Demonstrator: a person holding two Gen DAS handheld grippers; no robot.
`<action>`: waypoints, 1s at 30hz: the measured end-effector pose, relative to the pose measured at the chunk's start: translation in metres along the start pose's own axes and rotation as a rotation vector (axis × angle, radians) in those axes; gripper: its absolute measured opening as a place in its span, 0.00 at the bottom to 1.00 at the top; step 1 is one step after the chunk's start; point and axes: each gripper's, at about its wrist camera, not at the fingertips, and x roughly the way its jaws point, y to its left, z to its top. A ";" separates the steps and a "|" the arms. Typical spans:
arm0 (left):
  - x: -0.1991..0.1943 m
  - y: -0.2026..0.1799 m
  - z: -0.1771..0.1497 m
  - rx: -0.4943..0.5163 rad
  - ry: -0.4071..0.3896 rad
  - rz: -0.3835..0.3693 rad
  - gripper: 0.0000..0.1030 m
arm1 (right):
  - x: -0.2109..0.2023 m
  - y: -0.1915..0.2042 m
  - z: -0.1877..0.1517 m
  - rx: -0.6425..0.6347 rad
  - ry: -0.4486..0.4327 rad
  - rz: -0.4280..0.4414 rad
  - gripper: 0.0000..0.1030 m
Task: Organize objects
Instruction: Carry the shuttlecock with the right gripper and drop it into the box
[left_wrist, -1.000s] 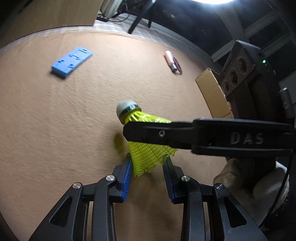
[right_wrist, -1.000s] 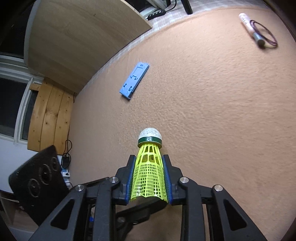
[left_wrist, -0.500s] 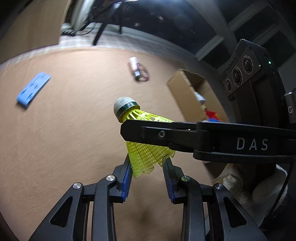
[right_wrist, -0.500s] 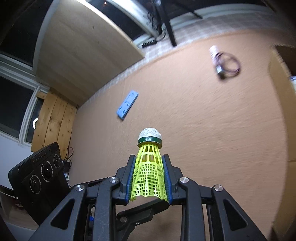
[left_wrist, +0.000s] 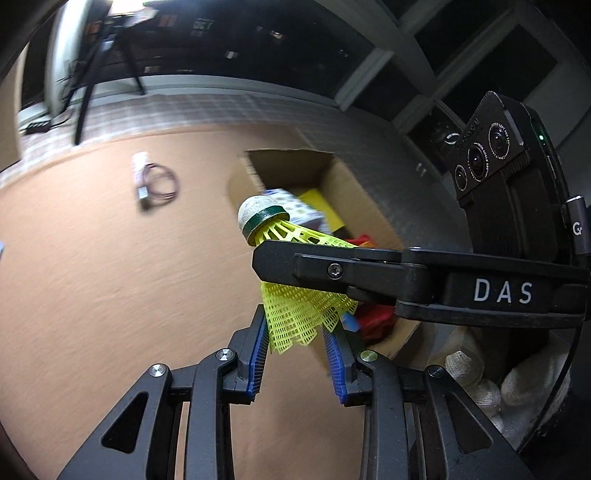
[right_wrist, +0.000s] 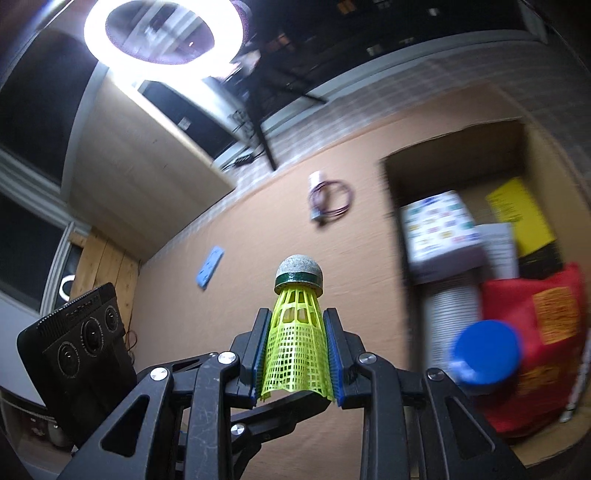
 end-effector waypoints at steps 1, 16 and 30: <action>0.005 -0.006 0.003 0.010 0.003 -0.003 0.30 | -0.005 -0.008 0.002 0.011 -0.010 -0.006 0.25; 0.057 -0.061 0.030 0.075 0.039 -0.016 0.29 | -0.046 -0.074 0.014 0.076 -0.071 -0.087 0.26; 0.049 -0.066 0.026 0.091 0.030 0.010 0.34 | -0.064 -0.072 0.013 0.051 -0.114 -0.161 0.46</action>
